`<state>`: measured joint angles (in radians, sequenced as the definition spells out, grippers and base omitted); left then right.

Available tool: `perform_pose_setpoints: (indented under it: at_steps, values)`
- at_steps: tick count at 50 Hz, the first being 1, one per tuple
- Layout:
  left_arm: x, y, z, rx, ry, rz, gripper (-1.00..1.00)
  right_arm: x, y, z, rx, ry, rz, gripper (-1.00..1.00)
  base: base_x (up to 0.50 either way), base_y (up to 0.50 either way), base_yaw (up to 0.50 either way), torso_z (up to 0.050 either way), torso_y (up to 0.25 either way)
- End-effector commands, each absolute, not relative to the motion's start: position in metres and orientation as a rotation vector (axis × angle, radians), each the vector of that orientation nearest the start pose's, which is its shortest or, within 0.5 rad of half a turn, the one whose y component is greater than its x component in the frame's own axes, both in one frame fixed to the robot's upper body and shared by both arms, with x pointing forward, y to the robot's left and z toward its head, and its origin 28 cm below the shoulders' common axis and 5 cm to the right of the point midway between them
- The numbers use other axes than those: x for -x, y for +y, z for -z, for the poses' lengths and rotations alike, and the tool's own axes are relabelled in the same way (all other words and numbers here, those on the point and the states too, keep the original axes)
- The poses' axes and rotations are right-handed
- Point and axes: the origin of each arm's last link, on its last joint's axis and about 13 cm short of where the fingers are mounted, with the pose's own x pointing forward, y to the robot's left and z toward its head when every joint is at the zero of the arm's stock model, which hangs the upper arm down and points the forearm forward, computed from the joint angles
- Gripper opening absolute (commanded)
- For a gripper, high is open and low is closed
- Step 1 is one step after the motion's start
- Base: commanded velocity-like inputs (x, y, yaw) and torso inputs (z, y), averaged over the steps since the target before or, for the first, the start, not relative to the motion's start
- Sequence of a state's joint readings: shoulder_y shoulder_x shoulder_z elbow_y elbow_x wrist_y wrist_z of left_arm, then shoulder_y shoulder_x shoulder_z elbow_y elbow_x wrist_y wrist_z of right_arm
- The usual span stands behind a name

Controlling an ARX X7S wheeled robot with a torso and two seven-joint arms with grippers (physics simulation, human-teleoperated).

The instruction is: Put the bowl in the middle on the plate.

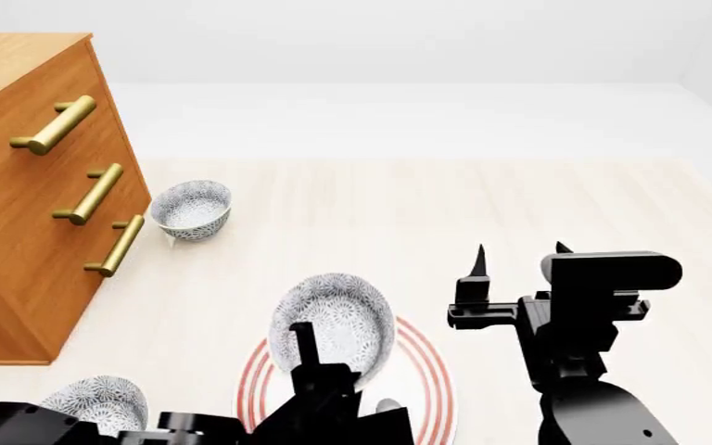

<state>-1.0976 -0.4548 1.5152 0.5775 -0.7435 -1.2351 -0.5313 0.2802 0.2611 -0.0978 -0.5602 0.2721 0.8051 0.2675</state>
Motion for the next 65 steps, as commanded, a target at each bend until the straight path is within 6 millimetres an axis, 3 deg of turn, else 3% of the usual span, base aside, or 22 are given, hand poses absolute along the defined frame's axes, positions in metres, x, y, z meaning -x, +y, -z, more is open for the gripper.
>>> perform_pose_setpoints:
  at_steps: [1, 40, 41, 60, 65]
  values:
    - [-0.218, 0.152, -0.124, -1.189, 0.227, 0.723, -1.0, -0.235, -0.114, -0.136, 0.092, -0.005, 0.044, 1.0, 0.0, 0.0, 0.0, 0.0, 0.0]
    - [-0.219, 0.15, -0.112, -1.202, 0.256, 0.773, -1.0, -0.235, -0.113, -0.135, 0.096, -0.003, 0.041, 1.0, 0.0, 0.0, 0.0, 0.0, 0.001]
    - [-0.218, 0.15, -0.113, -1.205, 0.261, 0.777, 1.0, -0.235, -0.113, -0.135, 0.097, -0.003, 0.04, 1.0, 0.0, 0.0, 0.0, 0.0, 0.0]
    - [-0.218, 0.153, -0.121, -1.21, 0.258, 0.777, 1.0, -0.236, -0.113, -0.135, 0.098, -0.001, 0.04, 1.0, 0.0, 0.0, 0.0, 0.0, 0.0]
    - [-0.205, 0.157, -0.134, -1.204, 0.262, 0.824, 1.0, -0.236, -0.114, -0.136, 0.096, -0.003, 0.042, 1.0, 0.0, 0.0, 0.0, 0.0, 0.0]
